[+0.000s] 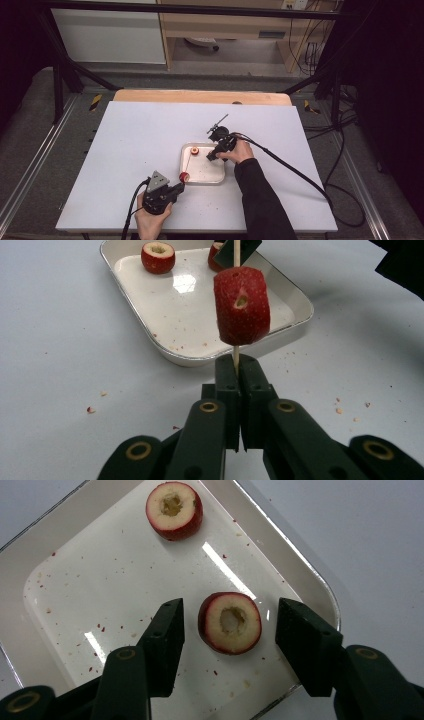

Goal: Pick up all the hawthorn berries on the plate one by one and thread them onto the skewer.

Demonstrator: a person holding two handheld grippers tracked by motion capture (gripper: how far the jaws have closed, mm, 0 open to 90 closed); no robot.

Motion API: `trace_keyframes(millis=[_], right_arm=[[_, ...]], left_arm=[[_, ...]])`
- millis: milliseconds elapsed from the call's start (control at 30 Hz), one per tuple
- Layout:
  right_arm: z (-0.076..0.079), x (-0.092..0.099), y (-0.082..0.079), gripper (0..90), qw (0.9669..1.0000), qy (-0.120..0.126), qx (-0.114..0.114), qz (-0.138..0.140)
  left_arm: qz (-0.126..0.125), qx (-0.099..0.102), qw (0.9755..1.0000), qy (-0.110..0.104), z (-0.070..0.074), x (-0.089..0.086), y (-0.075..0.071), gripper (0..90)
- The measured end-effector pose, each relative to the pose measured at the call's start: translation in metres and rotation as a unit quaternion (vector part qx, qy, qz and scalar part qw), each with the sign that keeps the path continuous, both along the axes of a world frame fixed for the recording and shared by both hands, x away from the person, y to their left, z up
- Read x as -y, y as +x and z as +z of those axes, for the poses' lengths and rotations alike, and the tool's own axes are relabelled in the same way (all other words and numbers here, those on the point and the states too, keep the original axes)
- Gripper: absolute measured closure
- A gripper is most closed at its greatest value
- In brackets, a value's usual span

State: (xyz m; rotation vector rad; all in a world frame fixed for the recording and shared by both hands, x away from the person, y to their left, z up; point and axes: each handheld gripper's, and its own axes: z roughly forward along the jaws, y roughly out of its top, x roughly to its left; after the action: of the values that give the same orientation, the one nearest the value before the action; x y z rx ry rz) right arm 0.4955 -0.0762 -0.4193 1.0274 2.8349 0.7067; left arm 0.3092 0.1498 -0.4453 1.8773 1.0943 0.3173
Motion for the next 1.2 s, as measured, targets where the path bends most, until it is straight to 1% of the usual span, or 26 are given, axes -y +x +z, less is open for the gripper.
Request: trace_keyframes(millis=[367,567,700,767,800,833,933,1000,1067,1100,1133,1200], right_arm=[[-0.001,-0.001,0.001,59.4,1.0,0.001,-0.003,0.003],[0.0,0.0,0.0,60.4,1.0,0.002,-0.005,-0.002],[0.009,0.002,-0.004,60.5,0.9998,0.018,-0.002,-0.011],[0.014,0.004,-0.007,60.5,0.9994,0.029,0.004,-0.018],[0.018,0.005,-0.009,60.5,0.9989,0.039,0.002,-0.025],[0.021,0.006,-0.012,60.5,0.9985,0.046,0.005,-0.029],[0.03,0.009,-0.02,60.5,0.9962,0.074,0.017,-0.042],[0.035,0.012,-0.025,60.5,0.9931,0.101,0.023,-0.055],[0.038,0.016,-0.031,60.5,0.9884,0.131,0.029,-0.071],[0.039,0.019,-0.033,60.5,0.986,0.145,0.037,-0.073],[0.04,0.021,-0.036,60.5,0.9829,0.16,0.039,-0.082],[0.041,0.026,-0.042,60.6,0.9753,0.194,0.041,-0.098]], left_arm=[[0.001,0.0,1.0,0.001,0.0,-0.001,0.0,88.3],[0.002,0.001,1.0,0.0,0.0,-0.001,0.0,88.3],[0.002,0.004,1.0,0.001,0.0,0.0,-0.001,88.3],[0.001,0.004,1.0,-0.002,0.0,0.0,-0.002,88.3],[0.001,0.006,1.0,0.0,0.001,0.001,-0.002,88.3],[0.001,0.007,1.0,-0.001,0.001,0.002,-0.002,88.3],[-0.001,0.008,1.0,-0.004,0.001,0.004,-0.004,88.3],[-0.002,0.011,0.9999,-0.005,0.001,0.007,-0.004,88.2],[-0.001,0.012,0.9999,-0.006,0.002,0.009,-0.006,88.2],[-0.001,0.014,0.9999,-0.007,0.002,0.01,-0.006,88.2],[-0.001,0.013,0.9999,-0.008,0.002,0.011,-0.007,88.2],[-0.001,0.013,0.9999,-0.009,0.002,0.013,-0.007,88.2]])
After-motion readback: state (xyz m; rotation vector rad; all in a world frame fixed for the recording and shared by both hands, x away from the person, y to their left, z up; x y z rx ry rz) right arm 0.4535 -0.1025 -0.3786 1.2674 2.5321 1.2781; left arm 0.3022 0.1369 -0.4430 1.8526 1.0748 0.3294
